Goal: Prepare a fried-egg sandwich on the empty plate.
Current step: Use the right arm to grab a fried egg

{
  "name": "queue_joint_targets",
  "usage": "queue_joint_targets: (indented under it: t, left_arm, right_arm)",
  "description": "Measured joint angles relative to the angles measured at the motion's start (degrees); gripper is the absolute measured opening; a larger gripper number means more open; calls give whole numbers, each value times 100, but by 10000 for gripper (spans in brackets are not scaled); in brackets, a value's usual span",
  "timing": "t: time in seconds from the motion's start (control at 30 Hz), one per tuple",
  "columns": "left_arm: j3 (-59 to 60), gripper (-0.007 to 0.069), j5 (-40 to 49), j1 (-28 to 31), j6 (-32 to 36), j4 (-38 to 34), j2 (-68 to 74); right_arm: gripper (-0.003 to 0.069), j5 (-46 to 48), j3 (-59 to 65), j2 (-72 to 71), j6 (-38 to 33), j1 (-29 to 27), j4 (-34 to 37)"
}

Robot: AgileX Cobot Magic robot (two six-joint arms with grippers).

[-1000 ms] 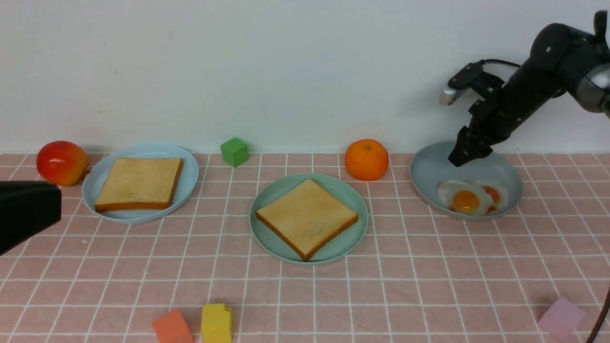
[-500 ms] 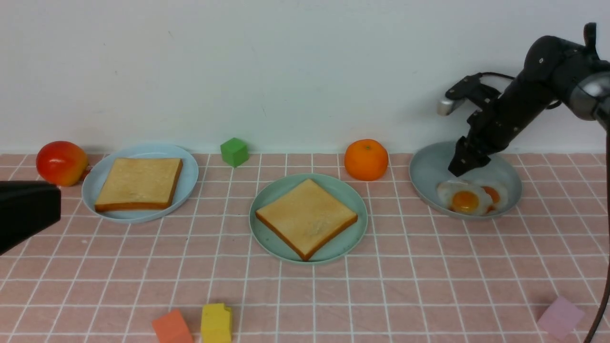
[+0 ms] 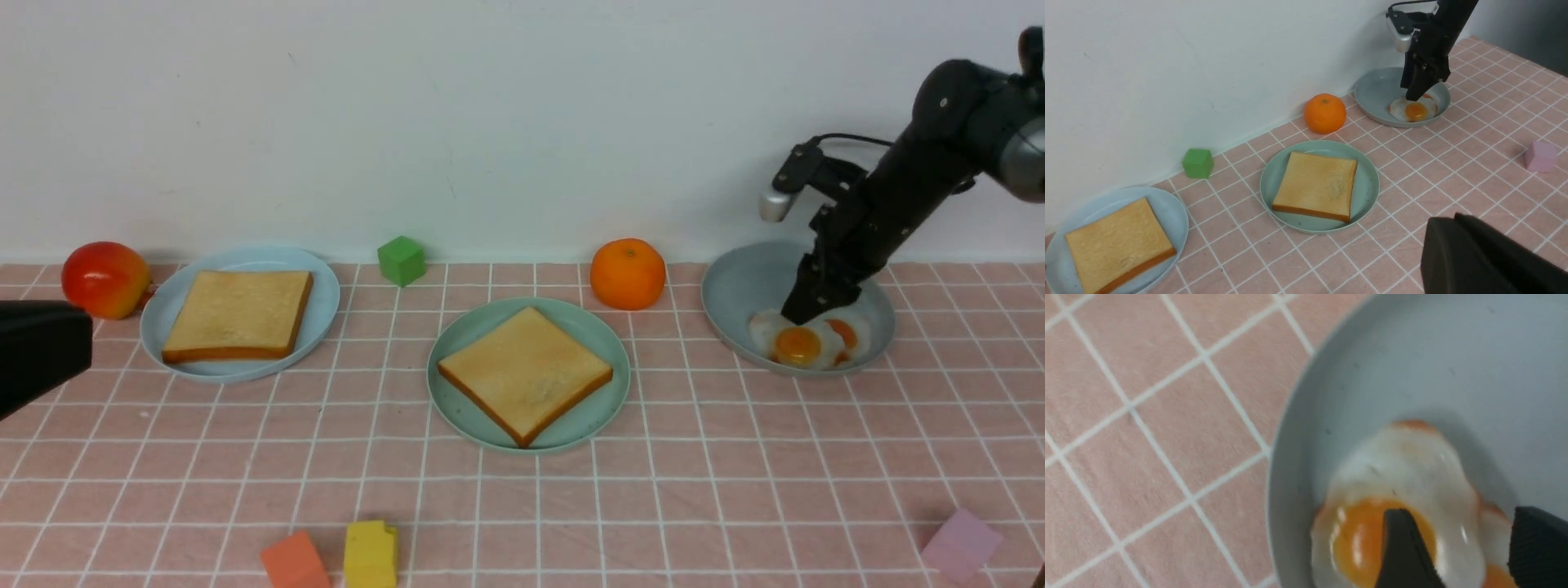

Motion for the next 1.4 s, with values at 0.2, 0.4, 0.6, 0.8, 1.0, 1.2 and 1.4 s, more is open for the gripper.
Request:
queue_joint_targets:
  t: [0.2,0.4,0.6,0.8,1.0,1.2,1.4]
  left_arm:
    - [0,16,46,0,0,19,255]
    - [0,18,120,0,0,-9,478]
    - [0,20,120,0,0,-27,520]
    - [0,21,-61,0,0,-27,520]
    - [0,24,-882,0,0,-48,520]
    - [0,24,-1140,0,0,-48,520]
    - [0,24,-1145,0,0,-48,520]
  right_arm:
    - [385,-289,0,162,-229,0,69]
    - [385,-485,0,212,-244,0,69]
    - [386,-479,-8,212,-214,-10,80]
    - [386,-296,-315,216,-113,-116,263]
    - [386,-174,-378,258,-108,-184,364]
    - [386,-194,-378,418,-113,-184,401]
    - [386,-233,-390,528,-113,-184,447]
